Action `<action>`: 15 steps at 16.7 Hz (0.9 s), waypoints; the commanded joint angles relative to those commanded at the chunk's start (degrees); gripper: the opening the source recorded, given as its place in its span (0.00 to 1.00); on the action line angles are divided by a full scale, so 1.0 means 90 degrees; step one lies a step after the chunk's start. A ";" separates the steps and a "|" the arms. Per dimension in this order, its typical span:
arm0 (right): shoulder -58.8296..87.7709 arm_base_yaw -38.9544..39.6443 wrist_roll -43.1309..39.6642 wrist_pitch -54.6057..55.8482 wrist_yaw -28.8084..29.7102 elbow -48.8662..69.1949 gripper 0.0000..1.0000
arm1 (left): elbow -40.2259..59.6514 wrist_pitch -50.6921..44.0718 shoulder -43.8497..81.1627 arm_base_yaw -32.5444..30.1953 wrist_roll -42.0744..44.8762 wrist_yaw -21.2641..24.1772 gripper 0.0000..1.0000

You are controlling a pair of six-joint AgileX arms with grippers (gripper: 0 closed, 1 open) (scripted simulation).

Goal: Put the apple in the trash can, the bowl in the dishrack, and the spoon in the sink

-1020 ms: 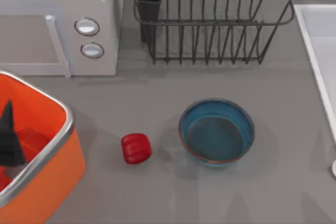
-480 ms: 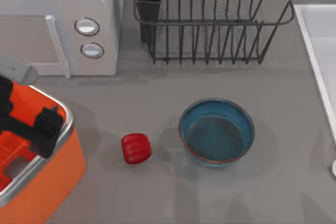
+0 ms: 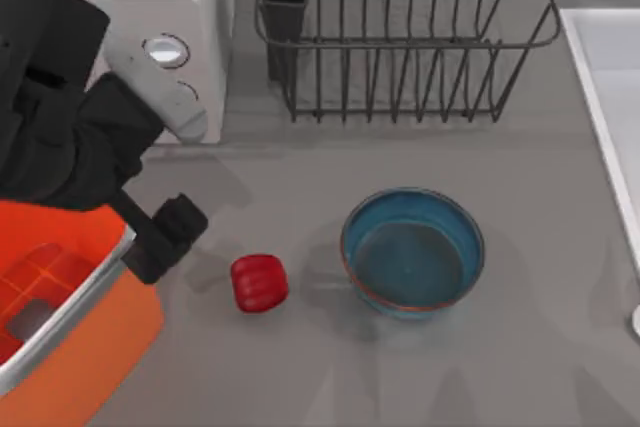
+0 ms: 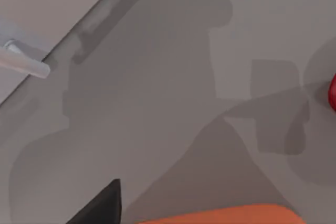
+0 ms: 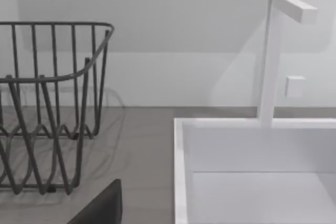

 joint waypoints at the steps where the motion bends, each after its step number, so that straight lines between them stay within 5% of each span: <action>1: 0.0000 0.0000 0.0000 0.0000 0.0000 0.0000 1.00 | 0.0293 -0.0198 0.0413 -0.0128 0.0120 0.0001 1.00; 8: 0.0000 0.0000 0.0000 0.0000 0.0000 0.0000 1.00 | 0.2299 -0.1741 0.3417 -0.1077 0.1030 -0.0015 1.00; 15: 0.0000 0.0000 0.0000 0.0000 0.0000 0.0000 1.00 | 0.2760 -0.2168 0.3984 -0.1335 0.1275 0.0030 1.00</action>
